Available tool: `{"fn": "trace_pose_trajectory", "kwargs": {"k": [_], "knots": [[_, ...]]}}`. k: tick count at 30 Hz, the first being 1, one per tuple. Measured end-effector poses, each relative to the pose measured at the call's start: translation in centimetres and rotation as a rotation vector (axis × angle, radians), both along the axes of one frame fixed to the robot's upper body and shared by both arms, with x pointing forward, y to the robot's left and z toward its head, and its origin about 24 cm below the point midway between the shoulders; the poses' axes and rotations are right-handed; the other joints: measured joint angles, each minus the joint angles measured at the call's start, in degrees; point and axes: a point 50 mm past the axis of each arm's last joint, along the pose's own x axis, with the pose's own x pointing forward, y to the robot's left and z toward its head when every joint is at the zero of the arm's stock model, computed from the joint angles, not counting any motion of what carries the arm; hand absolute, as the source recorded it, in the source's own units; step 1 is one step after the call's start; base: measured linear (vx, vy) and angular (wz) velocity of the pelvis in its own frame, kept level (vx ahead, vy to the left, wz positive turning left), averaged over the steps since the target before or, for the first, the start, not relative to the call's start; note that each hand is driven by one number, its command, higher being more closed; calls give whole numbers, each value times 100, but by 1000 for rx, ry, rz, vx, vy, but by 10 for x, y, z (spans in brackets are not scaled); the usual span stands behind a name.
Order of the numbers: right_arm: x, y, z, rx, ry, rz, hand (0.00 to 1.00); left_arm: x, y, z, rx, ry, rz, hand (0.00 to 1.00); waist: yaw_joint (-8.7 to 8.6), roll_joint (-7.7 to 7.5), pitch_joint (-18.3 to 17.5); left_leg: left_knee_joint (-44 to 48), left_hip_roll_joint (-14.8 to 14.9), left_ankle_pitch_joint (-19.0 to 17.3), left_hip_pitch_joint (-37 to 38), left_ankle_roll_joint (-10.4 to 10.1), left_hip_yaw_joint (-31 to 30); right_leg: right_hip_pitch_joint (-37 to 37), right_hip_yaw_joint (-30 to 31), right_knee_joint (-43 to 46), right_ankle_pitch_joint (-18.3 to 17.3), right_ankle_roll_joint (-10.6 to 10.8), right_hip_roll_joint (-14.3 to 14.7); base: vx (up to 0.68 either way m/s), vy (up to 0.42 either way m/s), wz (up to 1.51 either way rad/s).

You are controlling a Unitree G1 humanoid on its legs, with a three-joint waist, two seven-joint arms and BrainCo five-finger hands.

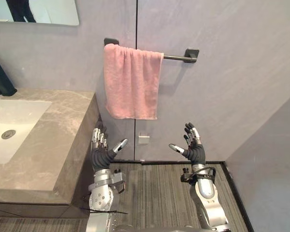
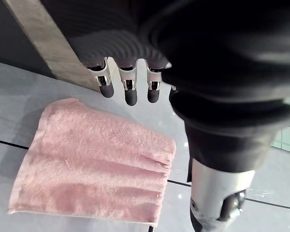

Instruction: Organize washtable

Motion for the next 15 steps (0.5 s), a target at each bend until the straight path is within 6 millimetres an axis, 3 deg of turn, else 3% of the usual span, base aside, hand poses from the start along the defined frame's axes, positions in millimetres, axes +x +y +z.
{"fn": "trace_pose_trajectory", "kwargs": {"k": [2, 4, 5, 7, 9, 10, 11, 15], "knots": [[0, 0, 0, 1, -1, 1, 0, 0, 3, 6, 51, -22, 33, 0, -27, 51, -12, -52, 162, -122, 89, -207, -90, -161, 1, -1024, 159, -55, 340, 334, -168, 27], [0, -1, -1, 0, 3, -1, 0, 1, 9, 11, 115, -43, 91, 0, -175, 18, -33, -101, 219, -261, 266, -433, -330, -126, 238, -1549, 780, -201, 513, 367, -225, 64], [-2, -3, -3, -5, 12, -8, 0, 1, 11, 12, 140, -45, 112, 0, -272, 160, -76, -188, 408, -344, 447, -565, -558, 45, 99, -1488, 832, -439, 674, 514, -251, 76], [-2, -3, -3, -4, 11, -9, 0, 0, 16, 19, 179, -72, 149, 0, -310, 185, -185, 52, 548, -207, 411, -787, -722, 178, -171, -1409, 598, -606, 773, 577, -263, 57], [-4, -7, -5, -24, 20, -5, 0, -1, 22, 22, 197, -82, 189, 0, -280, 301, -112, 1654, 618, 214, -237, -1000, -838, 686, -208, -1775, 532, -716, 912, 563, -238, 22], [-4, -8, -5, -27, 18, -11, 0, -4, 28, 27, 206, -100, 229, 0, -154, 333, -83, 2535, 716, 203, -564, -971, -659, 1186, -116, -2175, 531, -718, 1021, 354, -98, -9], [-4, -8, -4, -27, 14, -14, 0, -6, 30, 30, 208, -112, 246, 0, -139, 318, -70, 2733, 753, 188, -683, -955, -558, 1360, -103, -2298, 526, -726, 1036, 429, -92, -15], [-3, -8, -1, -19, -12, -24, 0, -16, 47, 41, 248, -154, 356, 0, -79, 326, -67, 2520, 1102, 97, -1539, -808, 50, 1950, -66, -2764, 524, -726, 987, 324, 3, -12]]}}
